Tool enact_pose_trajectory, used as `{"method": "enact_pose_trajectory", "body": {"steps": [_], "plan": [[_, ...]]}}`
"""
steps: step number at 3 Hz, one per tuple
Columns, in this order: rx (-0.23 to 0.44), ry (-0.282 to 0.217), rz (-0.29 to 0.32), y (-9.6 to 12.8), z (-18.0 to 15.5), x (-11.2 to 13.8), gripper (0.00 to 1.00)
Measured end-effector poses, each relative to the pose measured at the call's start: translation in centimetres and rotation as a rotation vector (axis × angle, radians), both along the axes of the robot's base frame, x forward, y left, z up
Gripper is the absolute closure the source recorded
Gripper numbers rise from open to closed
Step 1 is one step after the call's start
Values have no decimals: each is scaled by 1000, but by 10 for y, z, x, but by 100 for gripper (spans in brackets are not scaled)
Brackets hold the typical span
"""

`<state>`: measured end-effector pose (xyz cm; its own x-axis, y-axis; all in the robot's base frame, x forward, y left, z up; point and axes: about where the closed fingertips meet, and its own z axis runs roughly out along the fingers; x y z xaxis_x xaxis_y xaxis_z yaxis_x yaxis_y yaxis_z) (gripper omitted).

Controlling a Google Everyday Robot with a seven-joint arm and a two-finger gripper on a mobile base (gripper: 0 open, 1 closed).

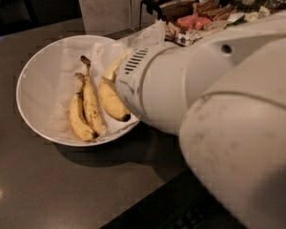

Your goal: Pick banana from white bowl

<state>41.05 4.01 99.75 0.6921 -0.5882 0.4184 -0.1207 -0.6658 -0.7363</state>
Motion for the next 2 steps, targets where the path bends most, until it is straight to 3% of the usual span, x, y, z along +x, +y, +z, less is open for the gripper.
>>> {"method": "enact_pose_trajectory", "body": {"steps": [1,2], "plan": [[33,-88,8,-1,25,-19,100],[33,-88,8,-1,25,-19,100]]}}
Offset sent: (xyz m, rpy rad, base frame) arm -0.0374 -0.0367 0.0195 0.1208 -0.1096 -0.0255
